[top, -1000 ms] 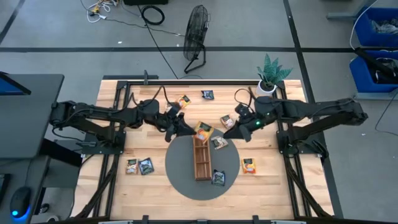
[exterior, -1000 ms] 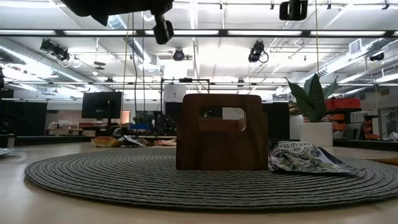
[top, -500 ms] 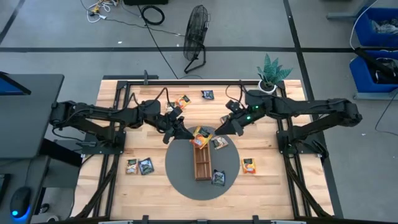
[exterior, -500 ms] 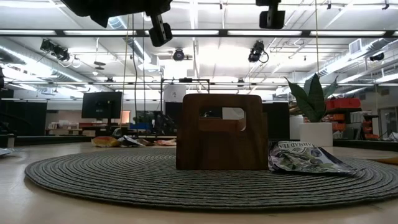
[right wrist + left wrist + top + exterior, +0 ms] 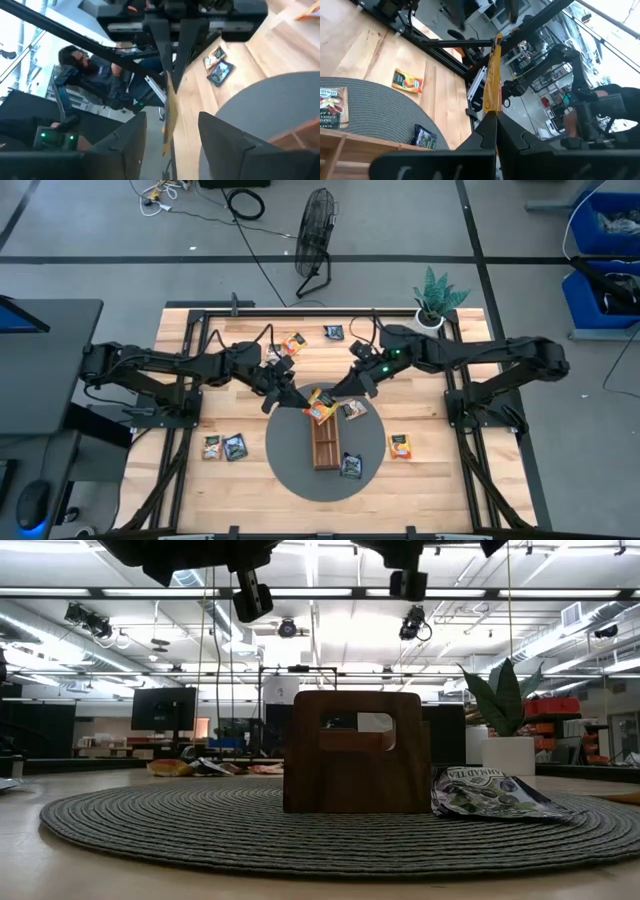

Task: Pick & Place Tea
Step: Put the orange tea bag into the top section of the wooden organizer

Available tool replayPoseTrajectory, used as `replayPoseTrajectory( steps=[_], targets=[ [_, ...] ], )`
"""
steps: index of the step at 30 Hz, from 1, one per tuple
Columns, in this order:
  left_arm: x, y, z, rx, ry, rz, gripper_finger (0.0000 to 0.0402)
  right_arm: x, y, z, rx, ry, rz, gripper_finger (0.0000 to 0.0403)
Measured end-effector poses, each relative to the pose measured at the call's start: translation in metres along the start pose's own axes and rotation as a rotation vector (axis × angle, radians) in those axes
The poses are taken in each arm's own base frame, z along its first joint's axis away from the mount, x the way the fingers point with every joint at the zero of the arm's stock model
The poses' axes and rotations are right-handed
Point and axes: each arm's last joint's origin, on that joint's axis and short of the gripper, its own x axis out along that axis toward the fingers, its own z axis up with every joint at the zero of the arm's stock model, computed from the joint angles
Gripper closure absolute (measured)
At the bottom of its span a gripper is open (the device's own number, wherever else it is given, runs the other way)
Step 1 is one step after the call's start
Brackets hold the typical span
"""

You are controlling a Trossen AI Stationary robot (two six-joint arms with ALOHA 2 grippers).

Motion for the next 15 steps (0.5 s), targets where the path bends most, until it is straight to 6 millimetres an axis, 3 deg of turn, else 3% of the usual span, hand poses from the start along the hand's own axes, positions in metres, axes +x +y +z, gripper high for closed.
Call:
replayPoseTrajectory(
  steps=[8,15],
  targets=[
    [0.000,0.000,0.000,0.000,0.001,0.000,0.0401,0.018,0.000,0.010,0.008,0.036,0.038,0.0218],
    [0.000,0.000,0.000,-0.002,0.001,0.000,0.0401,0.029,0.005,0.021,-0.009,0.120,-0.012,0.0257]
  ],
)
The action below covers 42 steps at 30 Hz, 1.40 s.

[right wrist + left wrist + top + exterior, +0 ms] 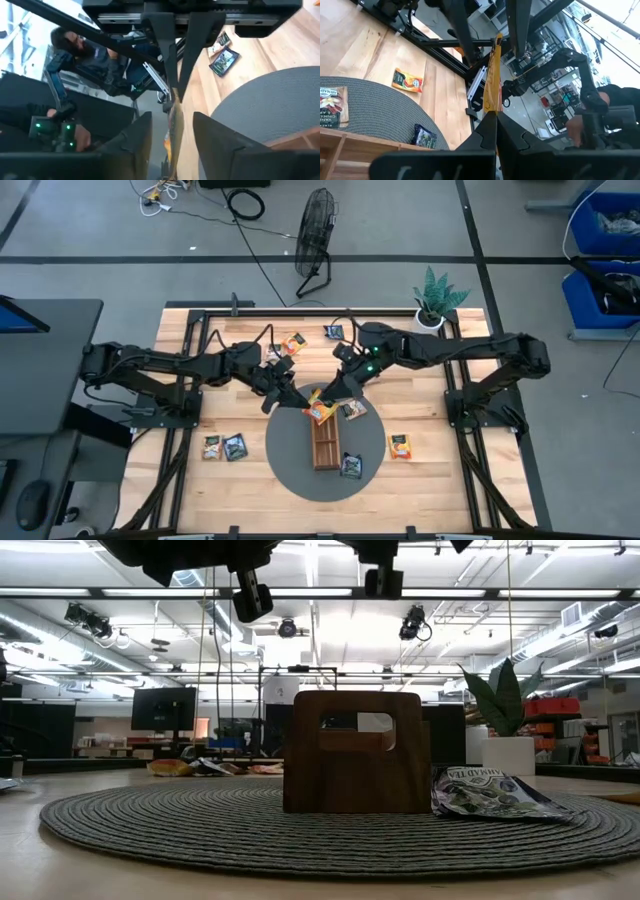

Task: Pick & Place Tea
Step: Put the orange tea bag into the top section of the wooden organizer

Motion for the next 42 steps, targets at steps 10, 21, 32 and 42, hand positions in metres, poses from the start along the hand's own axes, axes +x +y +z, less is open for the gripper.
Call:
replayPoseTrajectory(
  steps=[10,21,32,42],
  targets=[
    [0.000,0.000,0.000,-0.001,-0.001,-0.001,0.0401,-0.003,0.010,0.000,-0.047,0.063,-0.001,0.0394],
    [0.000,0.000,0.000,-0.003,-0.014,0.011,0.0390,0.000,0.009,-0.006,-0.033,0.072,-0.058,0.0399],
    [0.000,0.002,0.001,0.089,-0.044,0.050,0.0319,-0.015,0.014,-0.011,0.066,0.025,-0.164,0.0402],
    [-0.002,0.005,0.004,0.237,-0.087,0.122,0.0316,-0.041,0.019,-0.026,0.191,-0.091,-0.452,0.0403]
  ],
)
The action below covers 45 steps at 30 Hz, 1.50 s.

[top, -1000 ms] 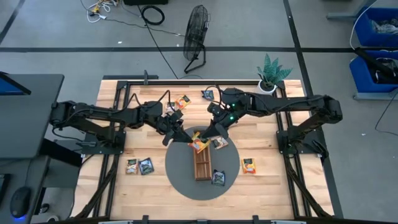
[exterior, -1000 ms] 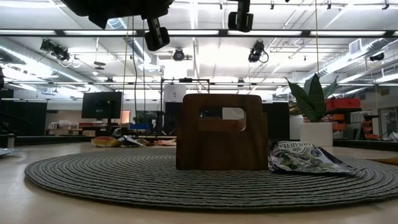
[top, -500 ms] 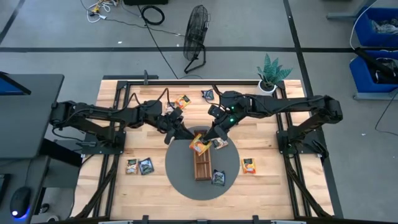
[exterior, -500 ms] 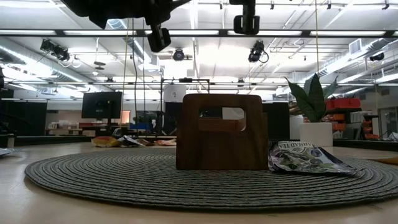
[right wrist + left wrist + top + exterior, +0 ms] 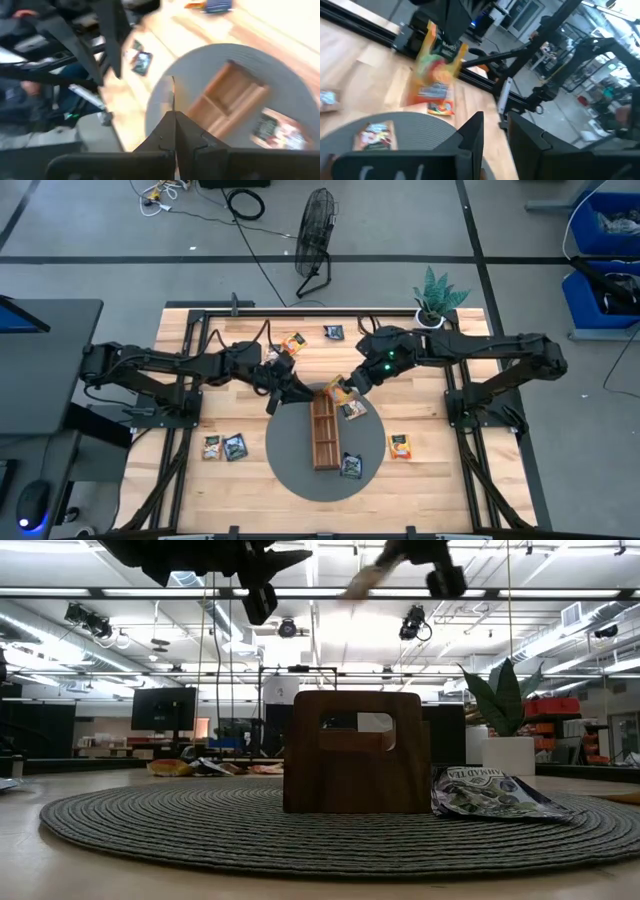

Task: Pick & Place Tea
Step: Put the orange tea bag into the top section of the wooden organizer

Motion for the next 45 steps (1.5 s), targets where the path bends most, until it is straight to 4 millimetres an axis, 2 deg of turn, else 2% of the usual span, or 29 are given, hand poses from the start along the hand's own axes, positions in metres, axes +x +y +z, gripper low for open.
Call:
replayPoseTrajectory(
  steps=[8,17,26,32,41,45],
  targets=[
    [-0.014,0.006,0.015,0.087,-0.074,0.048,0.0325,-0.002,0.000,-0.012,0.020,-0.069,-0.141,0.0403],
    [-0.056,-0.002,0.042,0.251,-0.216,0.159,0.0326,0.004,0.002,-0.016,0.169,-0.194,-0.218,0.0403],
    [-0.093,-0.017,0.055,0.423,-0.292,0.212,0.0326,0.041,0.001,-0.027,0.306,-0.209,-0.298,0.0403],
    [-0.110,-0.021,0.061,0.459,-0.350,0.240,0.0326,0.070,-0.006,-0.031,0.356,-0.194,-0.357,0.0403],
    [-0.115,-0.022,0.063,0.462,-0.361,0.256,0.0326,0.109,-0.015,-0.035,0.383,-0.141,-0.382,0.0403],
    [-0.115,-0.021,0.062,0.462,-0.358,0.257,0.0326,0.118,-0.020,-0.038,0.401,-0.132,-0.413,0.0403]
  ],
)
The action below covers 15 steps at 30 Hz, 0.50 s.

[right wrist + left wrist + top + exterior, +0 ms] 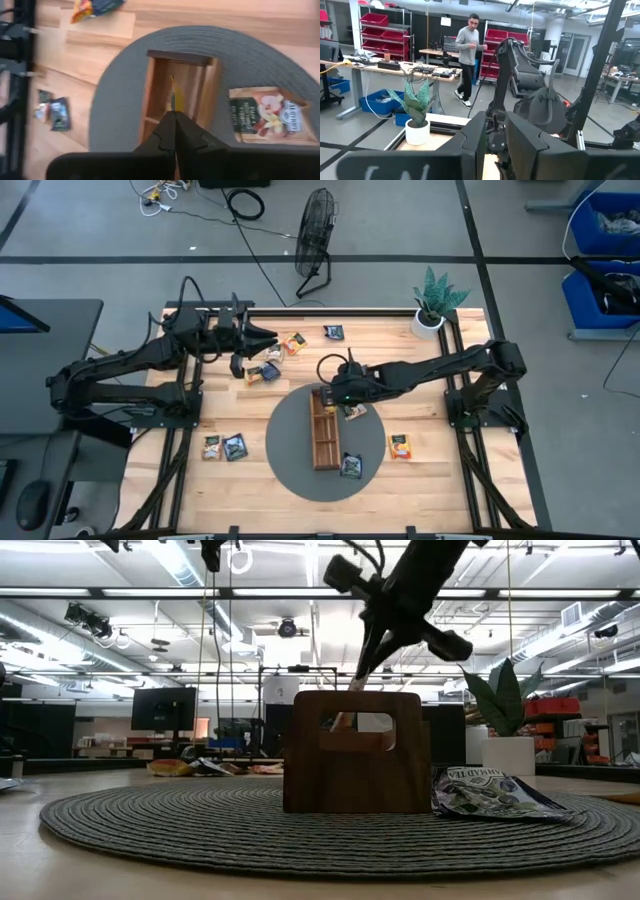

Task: Pick & Place Tea
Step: Put the orange tea bag into the top section of the wooden organizer

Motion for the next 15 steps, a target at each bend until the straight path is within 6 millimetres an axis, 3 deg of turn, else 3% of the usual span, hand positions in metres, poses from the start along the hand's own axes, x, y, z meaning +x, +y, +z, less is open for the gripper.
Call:
replayPoseTrajectory(
  steps=[15],
  targets=[
    [0.000,0.000,0.000,0.002,0.002,0.001,0.0326,0.021,-0.007,0.004,-0.021,0.002,-0.080,0.0403]
  ],
)
